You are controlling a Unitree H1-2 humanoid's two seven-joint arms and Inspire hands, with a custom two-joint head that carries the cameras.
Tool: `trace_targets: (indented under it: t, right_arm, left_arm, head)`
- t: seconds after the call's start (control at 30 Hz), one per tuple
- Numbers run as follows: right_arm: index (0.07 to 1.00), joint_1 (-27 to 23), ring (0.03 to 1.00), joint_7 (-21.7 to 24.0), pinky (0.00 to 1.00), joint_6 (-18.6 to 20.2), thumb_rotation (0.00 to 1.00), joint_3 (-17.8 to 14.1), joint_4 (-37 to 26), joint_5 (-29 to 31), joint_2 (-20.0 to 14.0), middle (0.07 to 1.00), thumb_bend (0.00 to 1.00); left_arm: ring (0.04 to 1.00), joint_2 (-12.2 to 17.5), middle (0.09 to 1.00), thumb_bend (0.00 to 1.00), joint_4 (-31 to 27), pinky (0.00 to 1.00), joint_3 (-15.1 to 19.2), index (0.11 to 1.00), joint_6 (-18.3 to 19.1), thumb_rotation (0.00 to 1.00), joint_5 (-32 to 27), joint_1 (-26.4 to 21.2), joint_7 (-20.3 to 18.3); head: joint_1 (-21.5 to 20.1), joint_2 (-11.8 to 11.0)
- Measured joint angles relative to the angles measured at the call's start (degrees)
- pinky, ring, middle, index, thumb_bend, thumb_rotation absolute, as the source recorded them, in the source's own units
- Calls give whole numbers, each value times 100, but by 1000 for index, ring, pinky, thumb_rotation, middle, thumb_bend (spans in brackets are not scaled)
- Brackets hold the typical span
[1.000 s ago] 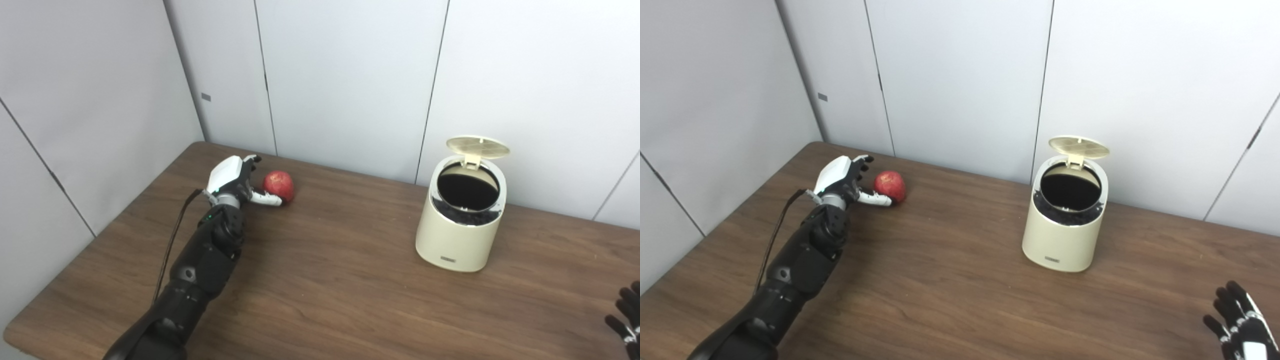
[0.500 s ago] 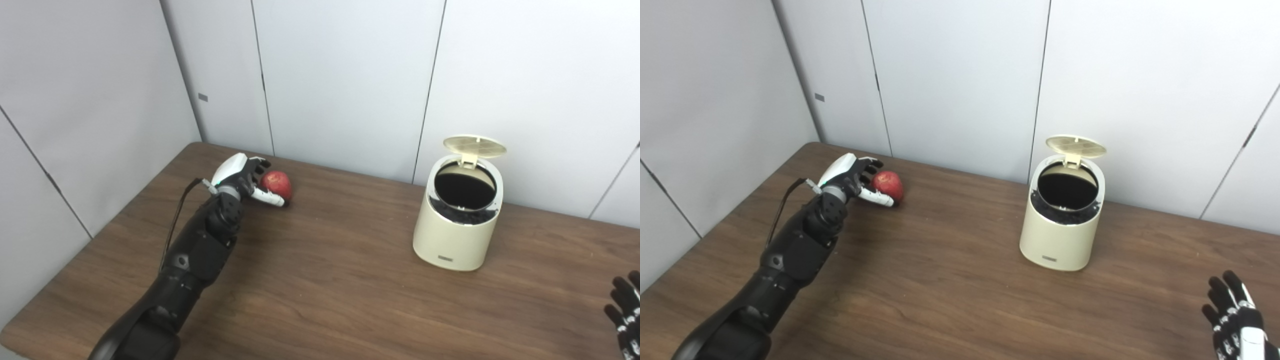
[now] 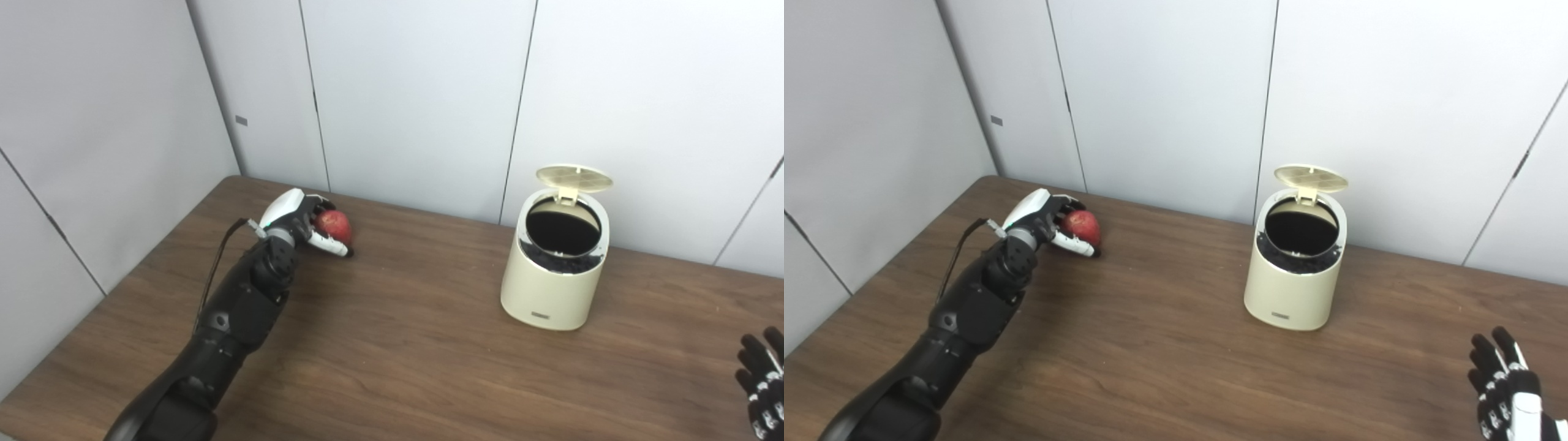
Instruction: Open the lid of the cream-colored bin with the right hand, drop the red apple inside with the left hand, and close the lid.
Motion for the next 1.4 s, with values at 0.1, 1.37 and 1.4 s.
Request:
trace_targets:
  t: [0.1,1.37,1.4]
  right_arm:
    - [965,1,967,-22,977,12,1000,15,-31,-2,22,933,442]
    - [928,106,906,-51,928,-591,998,227,566,-373,124,856,501]
    - [925,111,900,-51,918,-622,991,234,621,-388,137,851,512]
  left_arm:
    - [699,7,757,851,83,606,-25,752,-27,59,-3,-61,-10]
    - [457,-1439,496,478,-3253,366,507,474,-895,0,-391,982,990]
    - [452,-1488,496,478,-3356,361,463,479,-918,0,-343,1005,991]
  head:
    - [0,9]
    - [-1546,-272]
    - [-1590,-281]
